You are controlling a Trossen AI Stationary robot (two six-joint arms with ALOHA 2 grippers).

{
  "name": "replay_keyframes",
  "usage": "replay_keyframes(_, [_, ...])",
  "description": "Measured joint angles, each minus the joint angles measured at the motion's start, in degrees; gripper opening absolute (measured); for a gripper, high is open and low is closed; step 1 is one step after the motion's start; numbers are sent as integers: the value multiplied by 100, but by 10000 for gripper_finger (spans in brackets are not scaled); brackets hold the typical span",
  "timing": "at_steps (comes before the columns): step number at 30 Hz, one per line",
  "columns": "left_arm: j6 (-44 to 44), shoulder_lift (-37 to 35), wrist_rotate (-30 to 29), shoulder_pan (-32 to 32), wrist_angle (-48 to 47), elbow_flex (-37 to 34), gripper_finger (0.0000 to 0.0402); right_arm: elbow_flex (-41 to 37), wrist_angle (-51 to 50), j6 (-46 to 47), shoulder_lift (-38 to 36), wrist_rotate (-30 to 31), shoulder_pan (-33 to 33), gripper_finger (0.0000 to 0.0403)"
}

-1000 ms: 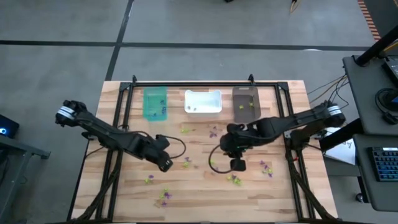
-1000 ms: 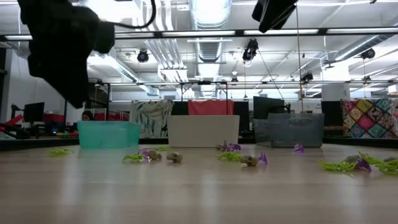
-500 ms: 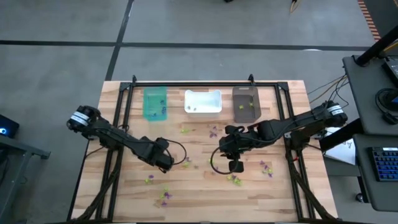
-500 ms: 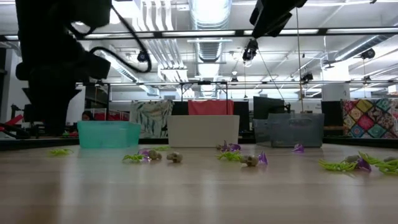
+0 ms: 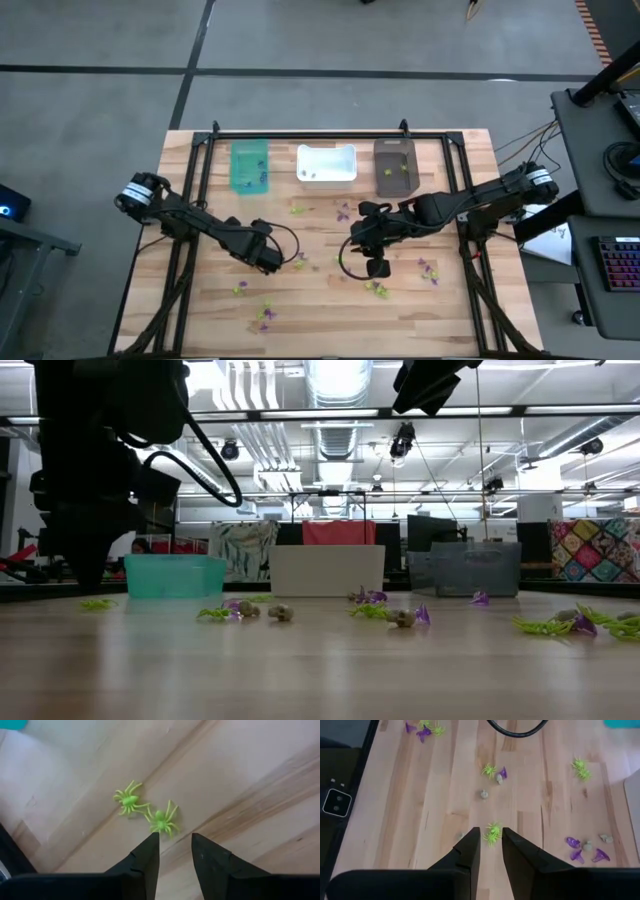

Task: Sort Halloween decoration
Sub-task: Put the green spider toy into the black bin

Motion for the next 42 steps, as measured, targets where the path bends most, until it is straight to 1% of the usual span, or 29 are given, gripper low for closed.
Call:
replay_keyframes(7, [-160, 0, -16, 11, 30, -2, 93, -2, 34, -48, 0, 0, 0, 72])
replay_keyframes(12, [-255, 0, -20, 11, 31, -15, 110, -2, 175, -96, 0, 0, 0, 77])
replay_keyframes(16, [-281, 0, -100, 11, 98, -95, 126, -2, 190, -171, 0, -2, 0, 75])
replay_keyframes(21, [-279, 19, -160, 11, 151, -109, 127, -2, 197, -192, 0, -2, 0, 69])
replay_keyframes(34, [-281, 600, -211, 26, 189, -82, 99, -4, 271, -247, 0, -4, -1, 79])
replay_keyframes(38, [-314, 628, -208, 26, 240, -85, 76, -4, 298, -316, 0, -4, 0, 75])
replay_keyframes(42, [-318, 563, -183, 26, 297, -98, 41, -4, 299, -317, 0, -3, -2, 70])
